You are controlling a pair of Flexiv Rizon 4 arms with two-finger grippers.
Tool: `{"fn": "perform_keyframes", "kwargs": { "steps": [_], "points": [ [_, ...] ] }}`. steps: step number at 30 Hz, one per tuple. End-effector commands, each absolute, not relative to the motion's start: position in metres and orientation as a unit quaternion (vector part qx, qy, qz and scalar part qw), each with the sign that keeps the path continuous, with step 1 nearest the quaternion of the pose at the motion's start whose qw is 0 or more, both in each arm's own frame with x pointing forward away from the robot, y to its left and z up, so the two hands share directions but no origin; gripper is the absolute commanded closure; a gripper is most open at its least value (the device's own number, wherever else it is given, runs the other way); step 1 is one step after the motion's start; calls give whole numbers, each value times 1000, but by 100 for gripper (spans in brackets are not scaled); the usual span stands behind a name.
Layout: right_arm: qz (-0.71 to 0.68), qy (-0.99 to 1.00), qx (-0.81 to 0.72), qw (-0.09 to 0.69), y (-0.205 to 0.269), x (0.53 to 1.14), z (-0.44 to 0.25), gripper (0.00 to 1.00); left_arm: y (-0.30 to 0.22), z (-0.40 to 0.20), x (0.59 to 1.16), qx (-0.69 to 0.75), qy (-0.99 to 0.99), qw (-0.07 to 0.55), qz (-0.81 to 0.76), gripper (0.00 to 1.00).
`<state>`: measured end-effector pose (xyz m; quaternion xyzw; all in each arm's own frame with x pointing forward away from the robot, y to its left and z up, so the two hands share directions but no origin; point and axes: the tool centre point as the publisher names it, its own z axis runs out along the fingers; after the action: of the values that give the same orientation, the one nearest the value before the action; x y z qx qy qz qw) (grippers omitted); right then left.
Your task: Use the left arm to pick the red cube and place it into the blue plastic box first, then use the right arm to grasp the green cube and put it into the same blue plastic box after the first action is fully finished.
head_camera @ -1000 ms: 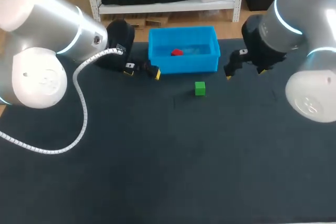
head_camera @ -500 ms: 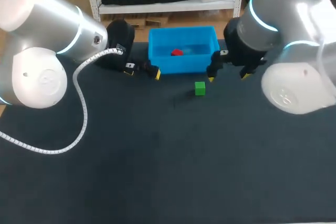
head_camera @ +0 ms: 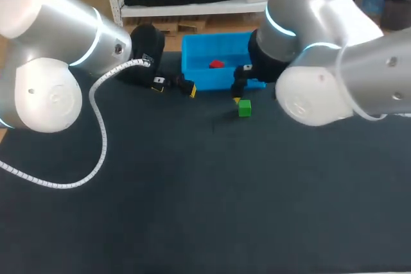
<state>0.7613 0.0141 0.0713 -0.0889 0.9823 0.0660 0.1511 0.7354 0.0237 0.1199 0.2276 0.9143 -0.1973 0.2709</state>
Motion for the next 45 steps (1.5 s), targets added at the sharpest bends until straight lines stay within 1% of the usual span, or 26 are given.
{"fn": "perform_keyframes", "kwargs": {
  "steps": [1, 21, 45],
  "points": [
    [63, 984, -84, 144, 22, 773, 59, 0, 25, 120, 735, 229, 913, 272, -200, 0],
    [67, 983, -78, 155, 32, 787, 45, 0, 25, 120, 735, 229, 913, 272, -200, 0],
    [59, 984, -72, 151, 27, 812, 4, 0, 25, 120, 735, 229, 913, 272, -200, 0]
  ]
}}
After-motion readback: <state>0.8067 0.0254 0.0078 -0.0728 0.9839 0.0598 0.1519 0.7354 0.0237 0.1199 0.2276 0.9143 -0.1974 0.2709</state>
